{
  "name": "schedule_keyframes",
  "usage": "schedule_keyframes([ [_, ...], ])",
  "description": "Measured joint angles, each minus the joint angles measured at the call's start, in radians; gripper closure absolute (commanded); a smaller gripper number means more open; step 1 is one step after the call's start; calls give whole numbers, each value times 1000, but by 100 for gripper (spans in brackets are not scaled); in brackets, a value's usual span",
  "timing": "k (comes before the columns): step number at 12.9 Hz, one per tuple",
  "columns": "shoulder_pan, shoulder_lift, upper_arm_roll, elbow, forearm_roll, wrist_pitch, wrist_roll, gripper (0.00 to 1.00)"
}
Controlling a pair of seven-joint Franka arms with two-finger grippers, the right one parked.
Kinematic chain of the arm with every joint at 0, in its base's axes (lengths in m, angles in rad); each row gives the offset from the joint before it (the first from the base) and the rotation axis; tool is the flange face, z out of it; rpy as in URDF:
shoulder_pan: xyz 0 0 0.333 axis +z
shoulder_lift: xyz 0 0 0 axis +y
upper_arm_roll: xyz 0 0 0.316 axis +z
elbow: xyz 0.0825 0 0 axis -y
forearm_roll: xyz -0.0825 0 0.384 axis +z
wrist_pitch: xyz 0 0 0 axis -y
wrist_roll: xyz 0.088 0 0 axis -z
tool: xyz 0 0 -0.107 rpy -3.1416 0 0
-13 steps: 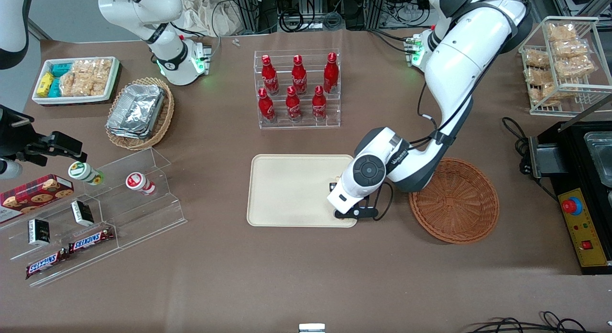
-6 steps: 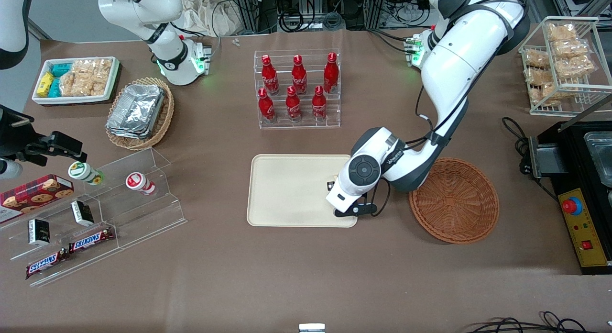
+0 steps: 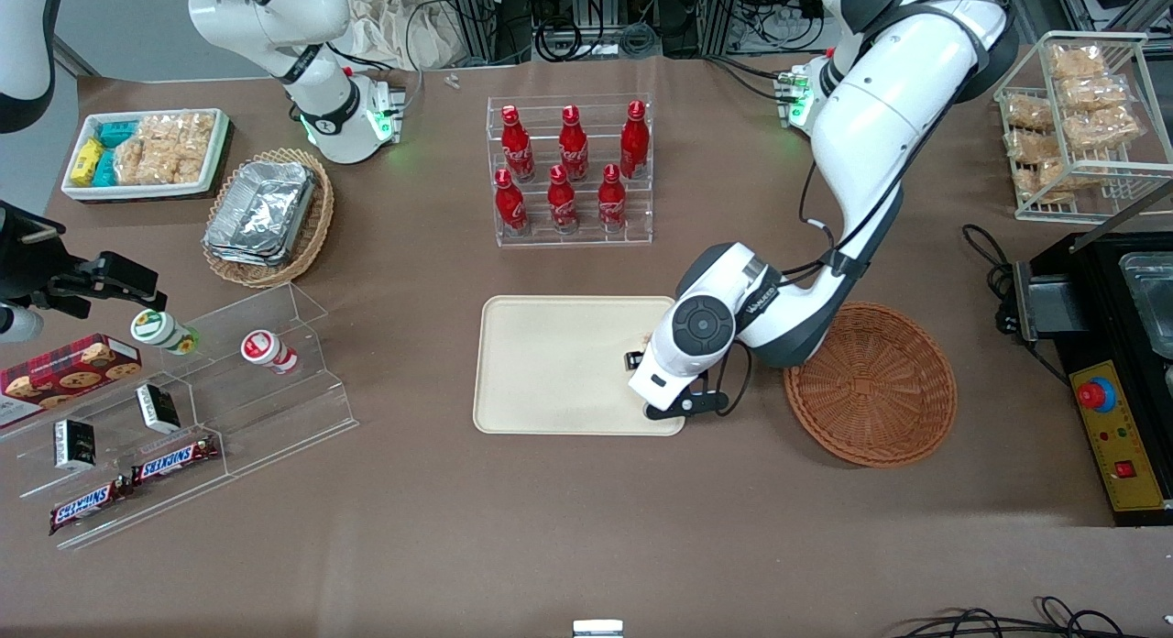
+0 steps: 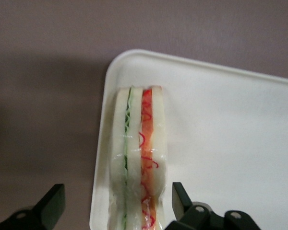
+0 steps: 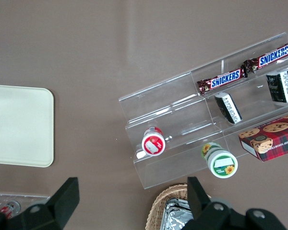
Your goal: Place sandwich from basket to tray
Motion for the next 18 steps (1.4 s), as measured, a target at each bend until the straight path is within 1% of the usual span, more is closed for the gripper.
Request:
schedule_keyframes([
  [1,2,-33,15,5,15,-11,0,0],
  [3,18,-118,48,7,22,-56,0,0],
  [6,87,-236,63,-26,24,-89,1,0],
  [9,167,-374,64,-135,23,-89,1,0],
  [10,188,-428,64,-177,15,-90,1,0],
  [11,211,-481,64,-217,-14,-91,9,0],
  [12,235,-529,64,-253,-56,-94,45,0],
  [14,294,-595,65,-296,-102,-130,165,0],
  [17,394,-651,71,-305,-168,-195,422,0],
  [18,409,-664,93,-305,-182,-208,508,0],
])
